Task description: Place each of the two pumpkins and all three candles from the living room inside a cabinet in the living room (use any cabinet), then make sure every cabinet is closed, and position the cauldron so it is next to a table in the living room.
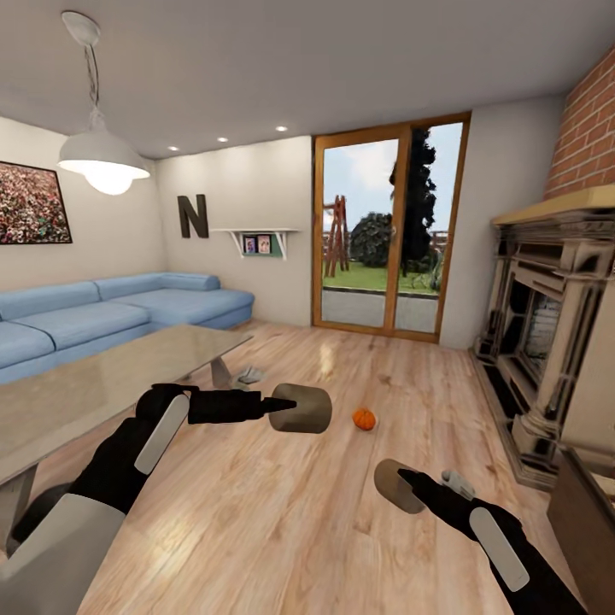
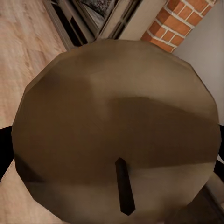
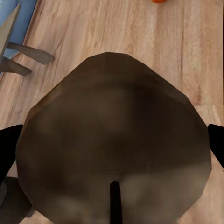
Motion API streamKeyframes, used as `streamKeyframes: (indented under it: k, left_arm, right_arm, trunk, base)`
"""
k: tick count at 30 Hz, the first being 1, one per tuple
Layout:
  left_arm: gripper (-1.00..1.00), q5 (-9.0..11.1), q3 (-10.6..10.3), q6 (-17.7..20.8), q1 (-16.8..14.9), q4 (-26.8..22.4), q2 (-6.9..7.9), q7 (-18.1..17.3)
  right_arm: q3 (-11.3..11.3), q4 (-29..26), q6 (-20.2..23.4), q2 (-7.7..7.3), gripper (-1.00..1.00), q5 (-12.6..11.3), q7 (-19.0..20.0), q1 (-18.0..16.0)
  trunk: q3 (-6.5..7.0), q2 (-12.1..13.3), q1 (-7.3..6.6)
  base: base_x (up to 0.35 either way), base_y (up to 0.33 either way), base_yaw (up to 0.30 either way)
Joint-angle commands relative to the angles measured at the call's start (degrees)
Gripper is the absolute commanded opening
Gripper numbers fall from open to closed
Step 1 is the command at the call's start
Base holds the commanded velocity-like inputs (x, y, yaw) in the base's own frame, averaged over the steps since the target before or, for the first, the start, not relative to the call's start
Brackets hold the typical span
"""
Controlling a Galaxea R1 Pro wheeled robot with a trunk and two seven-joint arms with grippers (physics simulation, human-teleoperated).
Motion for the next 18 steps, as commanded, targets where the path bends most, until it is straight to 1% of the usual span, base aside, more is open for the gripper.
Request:
streamKeyframes:
  k: [1,6,9,13,18]
  left_arm:
    - [-1.00,0.31,-0.01,0.19,-0.05,-0.05,0.04,-0.20]
    - [-1.00,0.31,0.00,0.19,-0.05,-0.05,0.04,-0.21]
    - [-1.00,0.31,0.01,0.21,-0.05,-0.05,0.04,-0.21]
    - [-1.00,0.31,0.03,0.21,-0.05,-0.05,0.04,-0.21]
    - [-1.00,0.31,0.04,0.21,-0.05,-0.05,0.04,-0.21]
  right_arm:
    - [-0.02,-0.04,0.21,-0.01,-1.00,-0.35,0.04,-0.05]
    - [-0.06,-0.04,0.21,-0.01,-1.00,-0.35,0.04,-0.05]
    - [-0.07,-0.04,0.21,-0.01,-1.00,-0.33,0.04,-0.05]
    - [-0.08,-0.04,0.21,-0.01,-1.00,-0.29,0.04,-0.05]
    - [-0.08,-0.04,0.21,-0.01,-1.00,-0.27,0.04,-0.05]
  trunk:
    - [-0.06,-0.03,0.02]
    - [-0.06,-0.03,0.02]
    - [-0.06,-0.03,0.02]
    - [-0.06,-0.03,0.02]
    - [-0.06,-0.03,0.02]
  base:
    - [0.337,0.000,-0.176]
    - [0.337,0.008,-0.238]
    - [0.334,0.072,-0.273]
    - [0.313,0.126,-0.281]
    - [0.261,0.193,-0.285]
